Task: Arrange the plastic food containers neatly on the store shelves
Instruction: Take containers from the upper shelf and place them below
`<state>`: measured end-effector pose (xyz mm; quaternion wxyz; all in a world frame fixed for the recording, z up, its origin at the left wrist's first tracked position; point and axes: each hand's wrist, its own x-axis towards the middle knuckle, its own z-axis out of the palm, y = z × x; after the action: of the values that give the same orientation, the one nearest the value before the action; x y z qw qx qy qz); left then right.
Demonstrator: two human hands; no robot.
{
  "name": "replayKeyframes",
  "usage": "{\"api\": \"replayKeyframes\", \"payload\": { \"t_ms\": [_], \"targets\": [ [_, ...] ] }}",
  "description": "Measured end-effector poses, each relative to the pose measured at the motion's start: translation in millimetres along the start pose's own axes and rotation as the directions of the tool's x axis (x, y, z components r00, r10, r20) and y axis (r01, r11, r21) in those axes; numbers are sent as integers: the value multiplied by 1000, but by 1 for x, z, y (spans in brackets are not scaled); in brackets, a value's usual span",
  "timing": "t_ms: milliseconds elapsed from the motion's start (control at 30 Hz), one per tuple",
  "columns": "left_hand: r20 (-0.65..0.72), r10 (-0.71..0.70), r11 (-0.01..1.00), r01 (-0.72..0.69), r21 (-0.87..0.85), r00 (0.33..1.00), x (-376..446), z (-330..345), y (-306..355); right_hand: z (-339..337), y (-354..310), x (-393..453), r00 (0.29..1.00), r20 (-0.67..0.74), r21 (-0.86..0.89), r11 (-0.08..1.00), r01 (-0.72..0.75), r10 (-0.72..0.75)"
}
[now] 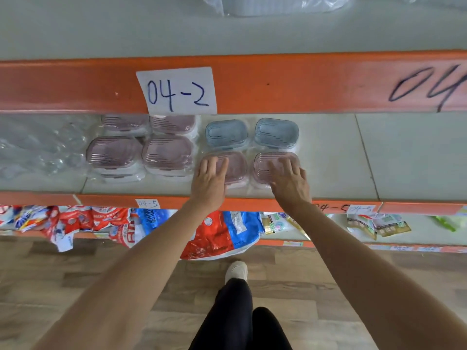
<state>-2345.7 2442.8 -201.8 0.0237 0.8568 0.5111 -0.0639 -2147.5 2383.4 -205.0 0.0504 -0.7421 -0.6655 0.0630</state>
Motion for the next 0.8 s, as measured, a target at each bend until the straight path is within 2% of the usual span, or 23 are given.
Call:
{"api": "replayKeyframes", "payload": {
  "t_ms": [133, 267, 333, 400, 500, 667, 800],
  "targets": [
    [117, 17, 1000, -16, -5, 993, -4, -5, -1, -4, 0, -3, 997, 79, 38, 999, 0, -3],
    [125, 23, 994, -9, -109, 992, -25, -19, 7, -21, -7, -24, 991, 115, 106, 993, 61, -73],
    [149, 26, 991, -6, -132, 988, -41, -30, 11, -31, -12, -42, 972, 198, 154, 983, 98, -128],
    [194, 71, 988, -41, -151, 978, -56, -43, 12, -45, -15, -59, 945, 275, 202, 972, 122, -176],
    [231, 137, 975, -91, -202, 963, -75, -73, 13, -79, -16, -79, 937, 268, 203, 964, 174, -225],
    [232, 162, 974, -118, -193, 959, -105, -143, 28, -154, -17, -110, 902, 302, 119, 951, 284, -307],
    [90, 189, 970, -172, -169, 978, -125, -208, 34, -212, -24, -120, 891, 253, 46, 925, 377, -376]
  ]
}}
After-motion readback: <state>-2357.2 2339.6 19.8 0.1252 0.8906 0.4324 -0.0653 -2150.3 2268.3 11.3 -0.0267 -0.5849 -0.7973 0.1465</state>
